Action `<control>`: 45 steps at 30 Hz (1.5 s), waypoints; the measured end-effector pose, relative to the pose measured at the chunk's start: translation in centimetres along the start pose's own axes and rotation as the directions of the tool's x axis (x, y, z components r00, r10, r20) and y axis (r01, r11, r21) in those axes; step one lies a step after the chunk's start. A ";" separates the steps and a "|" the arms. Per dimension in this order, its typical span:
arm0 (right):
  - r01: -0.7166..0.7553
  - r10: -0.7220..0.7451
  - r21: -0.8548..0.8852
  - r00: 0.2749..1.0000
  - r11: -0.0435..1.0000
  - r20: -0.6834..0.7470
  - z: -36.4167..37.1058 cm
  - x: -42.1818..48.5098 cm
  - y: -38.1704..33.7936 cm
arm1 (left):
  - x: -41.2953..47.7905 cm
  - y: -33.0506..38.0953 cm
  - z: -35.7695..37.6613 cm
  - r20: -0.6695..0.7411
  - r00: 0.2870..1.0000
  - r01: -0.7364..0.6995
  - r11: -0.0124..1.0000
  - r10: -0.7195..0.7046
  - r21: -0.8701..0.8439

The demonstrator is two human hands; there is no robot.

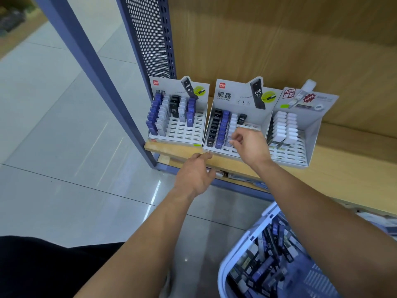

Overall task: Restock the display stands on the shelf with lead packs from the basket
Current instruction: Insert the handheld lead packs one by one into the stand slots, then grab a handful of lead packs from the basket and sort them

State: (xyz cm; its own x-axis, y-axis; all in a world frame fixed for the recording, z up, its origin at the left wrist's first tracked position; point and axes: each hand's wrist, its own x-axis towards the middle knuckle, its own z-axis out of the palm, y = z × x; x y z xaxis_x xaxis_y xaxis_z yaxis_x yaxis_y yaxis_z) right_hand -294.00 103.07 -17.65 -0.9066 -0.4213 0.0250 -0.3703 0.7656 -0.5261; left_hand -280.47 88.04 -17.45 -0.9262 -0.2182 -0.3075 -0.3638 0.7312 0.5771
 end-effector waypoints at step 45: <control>-0.724 0.723 -0.160 0.591 0.671 0.359 5.1 -26.3 21.7 | -10.5 2.2 29.2 0.567 0.754 0.250 0.943 -0.331 0.219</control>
State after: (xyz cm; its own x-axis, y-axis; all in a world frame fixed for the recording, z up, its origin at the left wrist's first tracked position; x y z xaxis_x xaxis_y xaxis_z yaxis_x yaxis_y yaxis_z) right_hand -277.12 128.27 -34.09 -0.7308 0.1297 -0.6702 0.3751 0.8966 -0.2355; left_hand -268.68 110.80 -35.08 -0.5215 -0.0400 -0.8523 -0.5532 0.7764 0.3020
